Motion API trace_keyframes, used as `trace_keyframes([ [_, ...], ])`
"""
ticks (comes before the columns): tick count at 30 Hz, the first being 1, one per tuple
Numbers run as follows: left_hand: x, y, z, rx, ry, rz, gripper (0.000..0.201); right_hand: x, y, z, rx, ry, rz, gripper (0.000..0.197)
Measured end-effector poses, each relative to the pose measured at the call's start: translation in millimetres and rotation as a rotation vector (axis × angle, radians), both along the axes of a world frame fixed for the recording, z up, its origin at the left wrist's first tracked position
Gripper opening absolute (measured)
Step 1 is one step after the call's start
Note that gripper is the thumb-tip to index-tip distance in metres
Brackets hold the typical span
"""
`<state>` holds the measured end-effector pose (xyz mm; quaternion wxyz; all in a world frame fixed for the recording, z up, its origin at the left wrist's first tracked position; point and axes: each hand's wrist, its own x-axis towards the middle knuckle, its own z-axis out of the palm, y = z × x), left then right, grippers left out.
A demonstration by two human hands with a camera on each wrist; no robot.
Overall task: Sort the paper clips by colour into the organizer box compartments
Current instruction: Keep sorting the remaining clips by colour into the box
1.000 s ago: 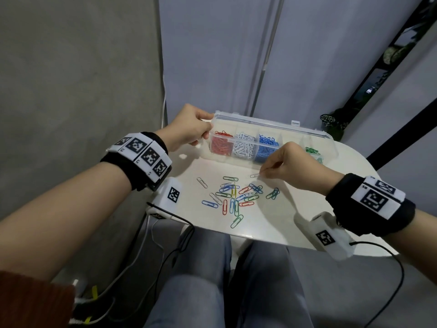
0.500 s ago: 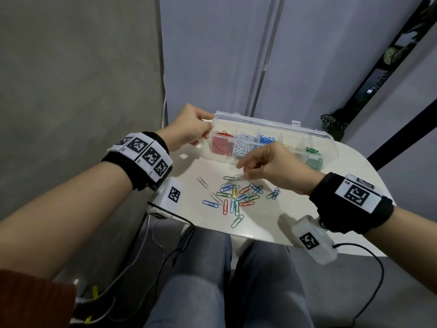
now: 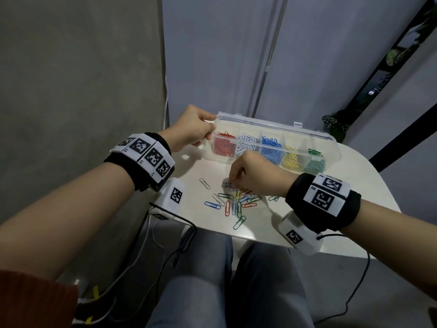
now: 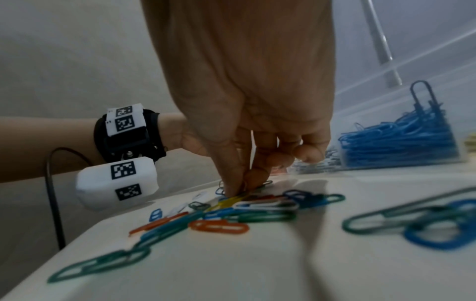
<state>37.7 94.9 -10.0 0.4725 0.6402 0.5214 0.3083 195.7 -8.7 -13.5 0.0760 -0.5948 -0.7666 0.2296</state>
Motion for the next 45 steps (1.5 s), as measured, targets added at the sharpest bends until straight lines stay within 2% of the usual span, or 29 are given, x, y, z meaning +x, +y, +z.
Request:
trace_keyframes([
  [4,0.7,-0.8,0.0,-0.002,-0.003,-0.002,0.036,6.7,-0.9,2.4,-0.036,0.088,-0.04,0.002],
  [8,0.6,-0.7,-0.3,0.003,-0.005,-0.004,0.034,16.4,-0.4,11.8,-0.059,0.304,-0.183,0.01],
  [13,0.4,-0.9,-0.6,0.001,-0.005,-0.001,0.034,23.6,1.0,21.6,-0.075,0.504,-0.296,0.002],
  [16,0.6,-0.1,-1.0,0.002,0.0,0.008,0.035,25.6,0.5,23.6,-0.094,0.543,-0.314,0.002],
  [23,0.2,1.0,-1.2,-0.001,-0.008,0.006,0.036,27.7,2.6,29.1,-0.084,0.495,-0.312,0.005],
  [29,0.2,-0.1,-0.9,0.005,-0.01,0.004,0.035,17.5,2.0,25.7,0.015,0.281,-0.193,0.01],
  [34,0.5,-0.9,-0.1,0.012,-0.001,0.002,0.035,-9.5,3.0,20.6,-0.033,0.255,-0.021,0.017],
  [39,0.6,-0.9,0.9,0.005,0.008,0.006,0.039,-40.7,16.0,7.1,-0.035,0.048,0.041,0.028],
  [42,0.5,-1.3,0.9,0.0,0.003,0.007,0.039,-51.1,17.1,-1.6,-0.006,-0.011,0.008,0.025],
  [45,-0.3,-0.3,0.2,-0.005,0.001,0.007,0.039,-56.8,15.9,-8.4,0.033,-0.016,-0.021,0.012],
])
